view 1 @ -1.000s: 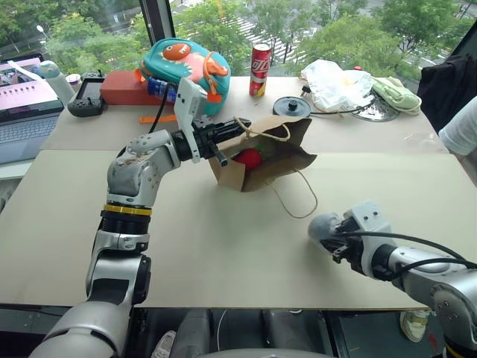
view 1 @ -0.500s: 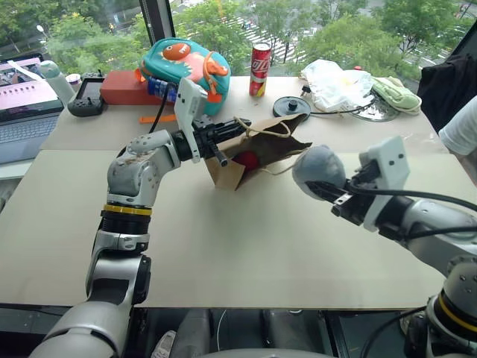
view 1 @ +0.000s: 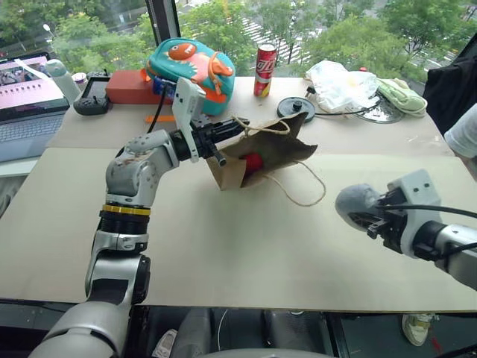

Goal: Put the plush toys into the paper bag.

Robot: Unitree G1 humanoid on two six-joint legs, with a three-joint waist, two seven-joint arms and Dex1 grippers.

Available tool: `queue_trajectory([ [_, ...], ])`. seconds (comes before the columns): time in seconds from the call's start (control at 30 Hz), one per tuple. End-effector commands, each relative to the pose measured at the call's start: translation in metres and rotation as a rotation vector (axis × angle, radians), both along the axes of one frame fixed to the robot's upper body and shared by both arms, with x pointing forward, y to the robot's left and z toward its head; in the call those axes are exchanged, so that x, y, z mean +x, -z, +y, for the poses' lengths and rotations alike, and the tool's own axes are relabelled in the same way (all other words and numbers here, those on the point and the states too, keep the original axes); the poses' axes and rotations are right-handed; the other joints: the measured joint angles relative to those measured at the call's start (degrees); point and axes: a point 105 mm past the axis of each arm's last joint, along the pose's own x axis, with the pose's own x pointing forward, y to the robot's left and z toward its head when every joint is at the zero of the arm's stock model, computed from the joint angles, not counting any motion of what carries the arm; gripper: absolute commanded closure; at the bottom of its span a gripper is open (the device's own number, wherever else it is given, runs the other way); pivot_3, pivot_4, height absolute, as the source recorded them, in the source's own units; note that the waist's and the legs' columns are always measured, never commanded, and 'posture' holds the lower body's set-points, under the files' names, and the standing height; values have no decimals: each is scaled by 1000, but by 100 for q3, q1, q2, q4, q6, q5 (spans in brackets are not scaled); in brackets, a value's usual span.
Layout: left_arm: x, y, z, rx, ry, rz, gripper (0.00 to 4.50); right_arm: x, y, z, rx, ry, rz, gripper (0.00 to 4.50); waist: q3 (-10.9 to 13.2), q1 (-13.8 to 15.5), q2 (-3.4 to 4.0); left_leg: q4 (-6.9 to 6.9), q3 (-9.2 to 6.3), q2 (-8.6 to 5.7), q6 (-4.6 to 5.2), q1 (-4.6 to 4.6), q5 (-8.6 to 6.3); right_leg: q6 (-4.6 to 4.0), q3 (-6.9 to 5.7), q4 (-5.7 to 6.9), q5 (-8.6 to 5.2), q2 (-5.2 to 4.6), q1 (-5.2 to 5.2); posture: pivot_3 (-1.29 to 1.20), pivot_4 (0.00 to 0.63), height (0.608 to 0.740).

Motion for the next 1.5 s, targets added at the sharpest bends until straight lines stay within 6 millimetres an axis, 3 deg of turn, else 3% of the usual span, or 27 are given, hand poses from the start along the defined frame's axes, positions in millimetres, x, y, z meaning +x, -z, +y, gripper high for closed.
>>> queue_trajectory([
  [0.03, -5, -13, -2, -14, 18, -51, 4500, 10, -37, 26, 68, -100, -187, 3683, 0, -50, -1, 0, 0, 1, 2, 5, 1, 1, 1, 2, 0, 2, 3, 0, 150, 739],
  [0.13, -5, -14, -3, -17, 20, -52, 4500, 22, -52, 44, 131, -129, -241, 3683, 0, -103, 0, -3, 0, 5, 3, 12, 3, 3, 3, 5, -2, 7, 6, 0, 150, 739],
  [0.3, -5, -15, -4, -22, 19, -50, 4500, 41, -55, 72, 202, -133, -251, 3683, -1, -94, 1, -9, -3, 2, 4, -2, 3, -29, 2, 1, 17, 3, -1, 0, 150, 739],
  [0.73, -6, -13, -5, -27, 23, -42, 4500, 78, -35, 146, 226, -178, -169, 3683, -1, -97, 4, -6, -7, -3, 4, -20, 3, -30, -5, 5, 18, -7, -16, 0, 150, 739],
  [0.93, -7, -12, -7, -24, 32, -41, 4500, 107, -36, 167, 205, -169, -170, 3683, -1, -117, 5, -7, -7, 0, 4, -16, 3, -31, -6, 8, 18, -3, -18, 0, 150, 739],
  [1.1, -6, -13, -9, -26, 37, -42, 4500, 129, -38, 167, 186, -132, -191, 3683, -1, -99, 5, -9, -7, -1, 3, -17, 3, -32, -8, 7, 19, -4, -18, 0, 150, 739],
  [1.23, -6, -12, -9, -25, 38, -40, 4500, 133, -48, 175, 248, -150, -222, 2535, -1, -104, 5, -13, -8, -2, 3, -23, 3, -34, -10, 12, 20, -8, -19, 0, 150, 739],
  [1.47, -6, -13, -10, -26, 37, -43, 4500, 129, -49, 183, 270, -169, -227, 94, -1, -113, 7, -21, -11, -1, 3, -22, 3, -35, -13, 16, 21, -7, -21, 0, 150, 739],
  [1.5, -6, -13, -10, -27, 36, -43, 4500, 128, -51, 181, 266, -167, -232, 33, -1, -113, 7, -20, -12, -1, 3, -22, 3, -35, -13, 16, 21, -7, -21, 0, 150, 739],
])
